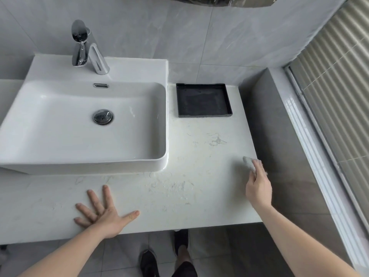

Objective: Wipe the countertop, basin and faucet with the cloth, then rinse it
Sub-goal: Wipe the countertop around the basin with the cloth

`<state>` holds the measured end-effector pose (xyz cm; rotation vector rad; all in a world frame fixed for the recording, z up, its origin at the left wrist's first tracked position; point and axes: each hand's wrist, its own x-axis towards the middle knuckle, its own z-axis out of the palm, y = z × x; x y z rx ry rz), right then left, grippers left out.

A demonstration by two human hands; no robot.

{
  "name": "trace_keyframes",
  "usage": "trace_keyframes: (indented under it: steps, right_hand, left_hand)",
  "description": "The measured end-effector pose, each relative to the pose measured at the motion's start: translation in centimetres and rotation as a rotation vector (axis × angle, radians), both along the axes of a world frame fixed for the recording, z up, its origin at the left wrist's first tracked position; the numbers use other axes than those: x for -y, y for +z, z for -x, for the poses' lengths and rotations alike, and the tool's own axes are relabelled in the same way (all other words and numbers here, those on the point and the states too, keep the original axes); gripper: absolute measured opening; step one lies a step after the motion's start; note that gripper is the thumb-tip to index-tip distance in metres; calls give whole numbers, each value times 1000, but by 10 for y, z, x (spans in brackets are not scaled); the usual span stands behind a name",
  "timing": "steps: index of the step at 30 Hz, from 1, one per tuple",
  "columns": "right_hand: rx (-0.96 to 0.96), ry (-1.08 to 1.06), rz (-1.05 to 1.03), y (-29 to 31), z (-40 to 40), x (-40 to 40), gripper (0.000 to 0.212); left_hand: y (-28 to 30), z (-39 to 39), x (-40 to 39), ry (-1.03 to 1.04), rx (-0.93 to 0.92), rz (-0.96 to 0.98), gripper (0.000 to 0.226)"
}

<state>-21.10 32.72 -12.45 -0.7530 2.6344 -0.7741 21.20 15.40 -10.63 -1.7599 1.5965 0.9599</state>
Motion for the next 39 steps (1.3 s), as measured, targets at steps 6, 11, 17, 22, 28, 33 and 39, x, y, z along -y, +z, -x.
trace_keyframes:
  steps: [6, 11, 17, 22, 28, 33, 39]
  right_hand:
    - [-29, 477, -86, -25, -92, 40, 51]
    - [-113, 615, -288, -38, -118, 43, 64]
    - [-74, 297, -262, -40, -45, -14, 59]
    - [89, -101, -198, -15, 7, -47, 48]
    - [44, 56, 66, -6, -49, -23, 48]
    - [-46, 605, -205, -24, -138, 4, 57]
    - [-83, 514, -305, -34, -141, -4, 66]
  left_hand:
    - [3, 2, 1, -2, 8, -32, 147]
    - [1, 2, 1, -6, 25, -28, 149]
    - [0, 2, 1, -9, 22, -35, 150]
    - [2, 1, 1, -4, 8, -41, 149]
    - [7, 1, 0, -4, 5, -52, 149]
    - [5, 2, 0, -9, 15, -49, 150]
    - [4, 3, -1, -21, 25, -40, 148]
